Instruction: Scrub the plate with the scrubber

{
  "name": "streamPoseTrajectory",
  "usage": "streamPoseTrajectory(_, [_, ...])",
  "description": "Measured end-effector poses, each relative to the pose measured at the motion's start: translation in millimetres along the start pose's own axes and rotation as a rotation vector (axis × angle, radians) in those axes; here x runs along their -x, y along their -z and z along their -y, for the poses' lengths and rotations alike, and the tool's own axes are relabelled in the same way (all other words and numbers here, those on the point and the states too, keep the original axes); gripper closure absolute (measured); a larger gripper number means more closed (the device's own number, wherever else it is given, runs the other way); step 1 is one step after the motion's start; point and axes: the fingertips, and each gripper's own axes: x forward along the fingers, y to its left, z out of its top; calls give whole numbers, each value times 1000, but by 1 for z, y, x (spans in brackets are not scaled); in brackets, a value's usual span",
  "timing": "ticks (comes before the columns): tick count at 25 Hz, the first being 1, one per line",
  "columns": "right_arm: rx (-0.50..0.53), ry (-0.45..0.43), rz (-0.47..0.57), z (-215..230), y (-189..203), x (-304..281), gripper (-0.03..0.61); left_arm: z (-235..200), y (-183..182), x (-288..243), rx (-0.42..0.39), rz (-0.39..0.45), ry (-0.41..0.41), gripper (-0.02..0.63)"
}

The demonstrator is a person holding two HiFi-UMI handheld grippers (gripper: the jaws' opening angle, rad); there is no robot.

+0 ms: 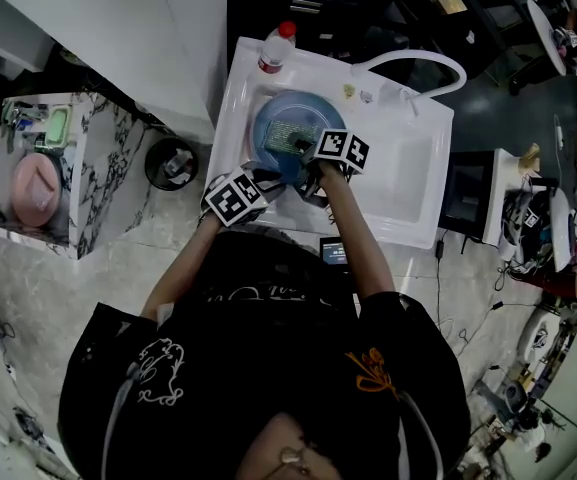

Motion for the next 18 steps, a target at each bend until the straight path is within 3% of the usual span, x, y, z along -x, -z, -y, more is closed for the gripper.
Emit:
streamPoseTrajectory(7, [-43,25,44,26,-8,23,485,0,-4,-3,-20,-5,17,526])
streamPoseTrajectory(12, [-15,83,85,49,-16,49,485,4,-5,-7,-33,-10,34,526])
streamPoseTrajectory(18, [-62,157,128,73,-27,72,485,8,-6,-9,-43,-13,54,526])
